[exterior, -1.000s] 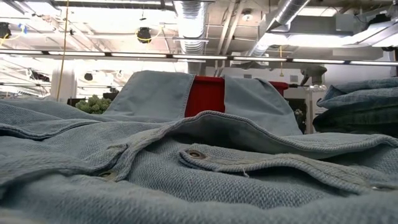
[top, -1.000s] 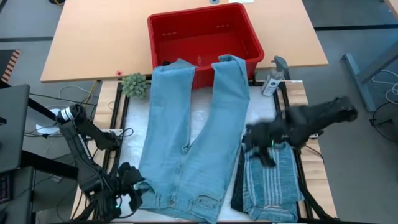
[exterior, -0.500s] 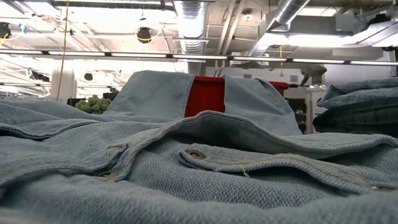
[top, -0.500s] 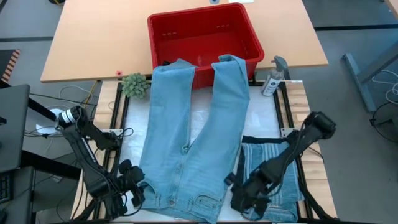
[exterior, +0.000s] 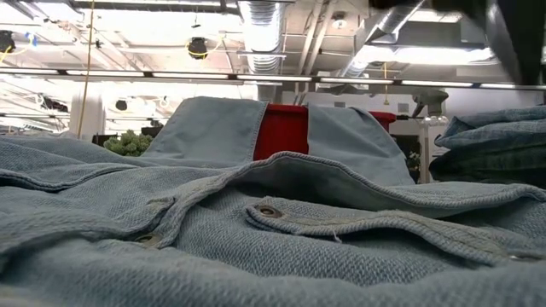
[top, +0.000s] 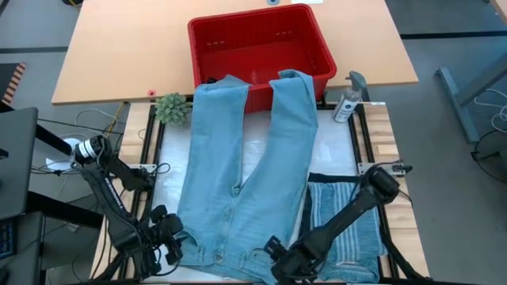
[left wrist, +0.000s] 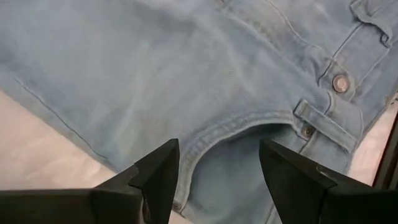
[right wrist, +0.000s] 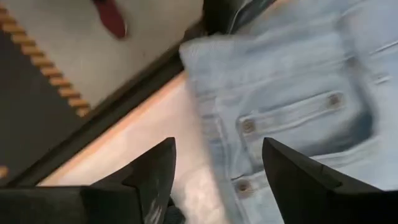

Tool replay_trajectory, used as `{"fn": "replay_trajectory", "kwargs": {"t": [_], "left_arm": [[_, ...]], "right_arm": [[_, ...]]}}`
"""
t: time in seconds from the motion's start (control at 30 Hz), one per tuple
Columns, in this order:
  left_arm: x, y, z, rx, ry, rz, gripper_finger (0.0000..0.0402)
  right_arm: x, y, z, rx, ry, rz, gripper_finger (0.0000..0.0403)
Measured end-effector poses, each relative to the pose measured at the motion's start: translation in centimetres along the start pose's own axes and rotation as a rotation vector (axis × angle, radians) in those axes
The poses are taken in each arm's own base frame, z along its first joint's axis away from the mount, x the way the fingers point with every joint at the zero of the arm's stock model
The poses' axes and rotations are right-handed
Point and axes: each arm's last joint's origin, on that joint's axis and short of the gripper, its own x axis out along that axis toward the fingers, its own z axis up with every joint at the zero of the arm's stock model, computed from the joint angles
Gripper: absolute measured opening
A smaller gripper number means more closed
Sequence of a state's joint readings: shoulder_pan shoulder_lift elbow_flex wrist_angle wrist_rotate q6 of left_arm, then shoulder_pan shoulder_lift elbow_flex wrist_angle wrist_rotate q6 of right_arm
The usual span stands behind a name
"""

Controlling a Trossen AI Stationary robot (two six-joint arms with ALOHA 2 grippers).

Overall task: Fold Laundry from Bin
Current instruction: Fold the light blue denim pants

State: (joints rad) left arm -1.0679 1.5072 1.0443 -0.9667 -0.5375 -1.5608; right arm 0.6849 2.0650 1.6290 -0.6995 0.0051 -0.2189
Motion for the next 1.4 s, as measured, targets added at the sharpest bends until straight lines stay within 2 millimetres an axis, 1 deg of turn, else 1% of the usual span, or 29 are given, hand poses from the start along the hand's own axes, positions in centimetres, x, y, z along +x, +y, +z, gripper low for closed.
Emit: {"fn": "replay_trajectory", "kwargs": {"t": [0.1, 0.23, 0.33, 0.43, 0.47, 0.53, 0.6, 0.7, 0.73, 0.83, 0.9, 1.0, 1.07, 1.13, 1.23, 1.4], "left_arm": [[-0.1, 0.0, -0.1, 0.005, -0.026, -0.004, 0.021], [-0.1, 0.0, 0.0, -0.006, -0.046, -0.004, 0.021], [-0.1, 0.0, 0.0, -0.006, -0.069, -0.004, 0.021], [-0.1, 0.0, 0.0, -0.005, -0.076, -0.004, 0.021], [-0.1, 0.0, 0.1, -0.005, -0.078, -0.003, 0.021], [-0.1, 0.0, 0.1, -0.005, -0.093, -0.002, 0.021], [-0.1, 0.0, 0.2, -0.016, -0.127, -0.004, 0.021], [-0.2, -0.1, 0.4, -0.044, -0.197, -0.011, 0.021], [-0.2, -0.1, 0.5, -0.049, -0.221, -0.017, 0.021], [-0.1, -0.4, 0.8, -0.062, -0.284, -0.038, 0.021], [-0.1, -0.6, 1.1, -0.074, -0.323, -0.052, 0.021], [0.2, -1.0, 1.8, -0.07, -0.371, -0.065, 0.021], [0.9, -1.3, 2.3, -0.067, -0.39, -0.051, 0.021], [1.9, -1.7, 2.4, -0.09, -0.409, -0.037, 0.021], [3.8, -2.7, 2.6, -0.192, -0.438, -0.048, 0.021], [8.4, -4.5, 2.2, -0.259, -0.435, -0.04, 0.021]], "right_arm": [[1.5, -0.1, 0.1, -0.027, 0.047, -0.014, 0.0265], [3.0, -0.3, 0.2, -0.05, 0.076, -0.055, 0.0265], [4.4, -0.2, -0.2, -0.056, 0.109, -0.049, 0.0265], [5.2, 0.1, -0.5, -0.056, 0.139, -0.066, 0.0254], [5.3, 0.2, -0.4, -0.061, 0.146, -0.082, 0.0243], [5.3, 0.6, -0.5, -0.075, 0.164, -0.116, 0.0206], [5.3, 0.8, -0.6, -0.074, 0.182, -0.132, 0.0147], [4.8, 0.8, -0.6, 0.004, 0.204, -0.134, 0.0041], [4.6, 0.5, -0.6, 0.041, 0.212, -0.137, 0.0027], [3.5, 0.0, 0.0, 0.125, 0.235, -0.149, 0.0028], [2.6, -0.4, 0.7, 0.161, 0.224, -0.174, 0.0027], [1.1, -0.9, 1.7, 0.166, 0.213, -0.196, 0.0027], [0.3, -1.3, 2.2, 0.173, 0.205, -0.206, 0.0027], [-0.4, -1.6, 2.5, 0.187, 0.199, -0.212, 0.0027], [-1.3, -2.1, 2.8, 0.23, 0.201, -0.223, 0.0027], [-1.8, -2.6, 2.9, 0.266, 0.196, -0.23, 0.0027]]}}
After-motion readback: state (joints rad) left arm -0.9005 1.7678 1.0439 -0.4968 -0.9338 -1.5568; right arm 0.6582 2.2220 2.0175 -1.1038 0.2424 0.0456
